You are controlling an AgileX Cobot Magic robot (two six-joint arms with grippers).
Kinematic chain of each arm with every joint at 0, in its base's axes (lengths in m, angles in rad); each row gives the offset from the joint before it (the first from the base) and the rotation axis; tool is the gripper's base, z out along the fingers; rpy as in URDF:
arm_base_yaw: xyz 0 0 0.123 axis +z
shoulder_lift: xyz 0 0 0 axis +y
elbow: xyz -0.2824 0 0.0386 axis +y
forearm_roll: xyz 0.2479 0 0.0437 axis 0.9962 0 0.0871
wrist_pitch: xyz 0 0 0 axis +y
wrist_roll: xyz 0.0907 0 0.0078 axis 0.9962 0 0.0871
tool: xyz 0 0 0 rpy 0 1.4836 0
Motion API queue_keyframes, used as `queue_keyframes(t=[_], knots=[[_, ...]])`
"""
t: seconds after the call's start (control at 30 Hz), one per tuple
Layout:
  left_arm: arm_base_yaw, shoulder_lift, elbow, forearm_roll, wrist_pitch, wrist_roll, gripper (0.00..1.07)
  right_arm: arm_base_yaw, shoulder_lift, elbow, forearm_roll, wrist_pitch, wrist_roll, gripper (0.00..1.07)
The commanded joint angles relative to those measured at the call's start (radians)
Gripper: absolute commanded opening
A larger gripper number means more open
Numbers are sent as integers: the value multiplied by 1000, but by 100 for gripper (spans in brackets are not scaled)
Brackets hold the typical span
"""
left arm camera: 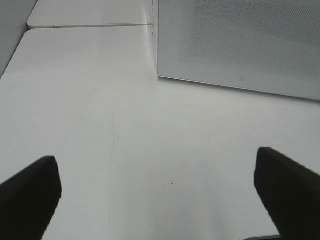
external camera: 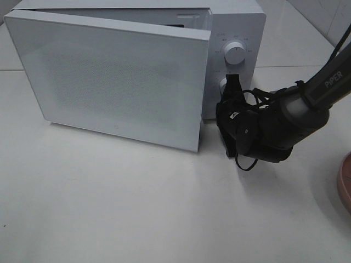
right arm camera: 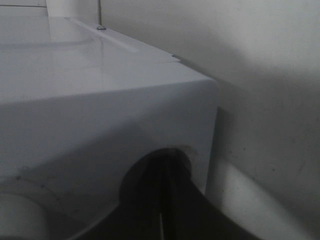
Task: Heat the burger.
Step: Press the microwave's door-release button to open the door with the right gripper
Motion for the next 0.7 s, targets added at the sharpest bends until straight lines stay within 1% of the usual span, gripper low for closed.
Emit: queue_keyframes(t=[0.03, 0.27, 0.43, 0.7], knots=[[-5, -24, 3, 0, -3, 0, 100, -37, -11, -92, -50, -251, -38, 0], [-5, -24, 3, 0, -3, 0, 100, -37, -11, -89, -55, -243, -40, 0], [-5, -24, 3, 0, -3, 0, 100, -34, -14, -66, -59, -243, -37, 0], [-5, -24, 3, 0, -3, 0, 100, -33, -32, 14, -81, -198, 54, 0]])
